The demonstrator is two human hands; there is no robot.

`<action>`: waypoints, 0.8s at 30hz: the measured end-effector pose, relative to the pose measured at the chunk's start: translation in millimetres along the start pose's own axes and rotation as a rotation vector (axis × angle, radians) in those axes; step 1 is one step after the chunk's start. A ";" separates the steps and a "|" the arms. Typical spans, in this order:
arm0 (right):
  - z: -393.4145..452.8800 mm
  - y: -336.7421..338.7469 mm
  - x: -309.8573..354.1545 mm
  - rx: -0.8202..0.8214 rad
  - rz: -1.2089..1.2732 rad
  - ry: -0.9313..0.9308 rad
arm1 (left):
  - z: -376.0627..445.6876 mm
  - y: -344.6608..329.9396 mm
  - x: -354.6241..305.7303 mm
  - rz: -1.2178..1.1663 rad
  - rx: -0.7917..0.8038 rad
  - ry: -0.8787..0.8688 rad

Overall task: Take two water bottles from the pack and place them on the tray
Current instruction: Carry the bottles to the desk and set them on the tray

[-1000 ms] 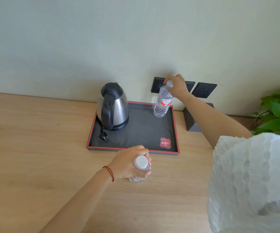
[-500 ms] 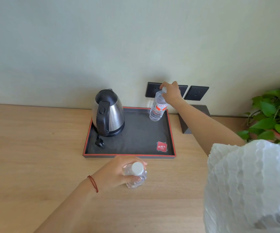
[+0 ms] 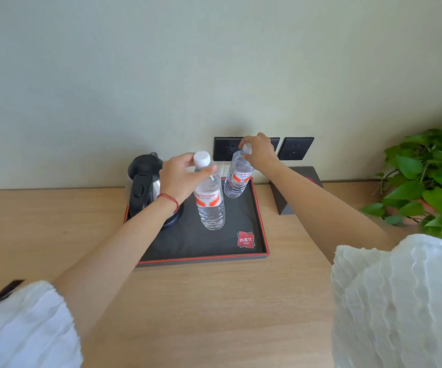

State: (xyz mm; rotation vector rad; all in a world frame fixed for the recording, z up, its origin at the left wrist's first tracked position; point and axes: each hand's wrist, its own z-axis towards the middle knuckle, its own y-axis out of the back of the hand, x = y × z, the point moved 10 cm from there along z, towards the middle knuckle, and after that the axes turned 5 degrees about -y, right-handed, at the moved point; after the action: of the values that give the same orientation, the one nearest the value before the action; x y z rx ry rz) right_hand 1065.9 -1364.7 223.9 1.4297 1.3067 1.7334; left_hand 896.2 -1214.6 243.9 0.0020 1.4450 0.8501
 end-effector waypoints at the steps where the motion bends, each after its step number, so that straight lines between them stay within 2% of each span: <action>1: 0.1 -0.1 0.3 0.002 -0.001 0.007 | 12.1 -10.6 0.1 0.042 0.014 -0.016; 8: -0.5 -4.2 1.6 0.007 -0.007 0.059 | 56.3 -46.4 21.7 0.219 -0.048 -0.002; 13: -4.1 -1.1 6.7 0.003 0.029 0.058 | 67.0 -61.5 23.1 0.291 0.012 -0.006; 16: -6.2 -0.8 10.9 0.009 0.038 0.071 | 78.2 -72.9 1.9 0.347 0.195 -0.167; 18: -7.2 -0.3 12.9 0.010 0.044 0.074 | 82.6 -81.6 -21.3 0.364 0.376 -0.353; 20: -7.5 0.7 13.8 0.008 0.047 0.073 | 77.4 -92.3 -32.5 0.490 0.593 -0.483; 22: -7.7 0.7 13.7 0.007 0.043 0.070 | 73.3 -99.3 -26.4 0.663 0.747 -0.528; 24: -8.6 0.5 13.9 0.004 0.042 0.073 | 73.7 -98.5 -24.3 0.729 0.780 -0.532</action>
State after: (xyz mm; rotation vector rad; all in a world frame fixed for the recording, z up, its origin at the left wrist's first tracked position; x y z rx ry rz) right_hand 1053.8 -1355.9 230.5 1.4176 1.3278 1.8262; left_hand 1011.5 -1261.9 230.2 1.3087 1.1687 0.7140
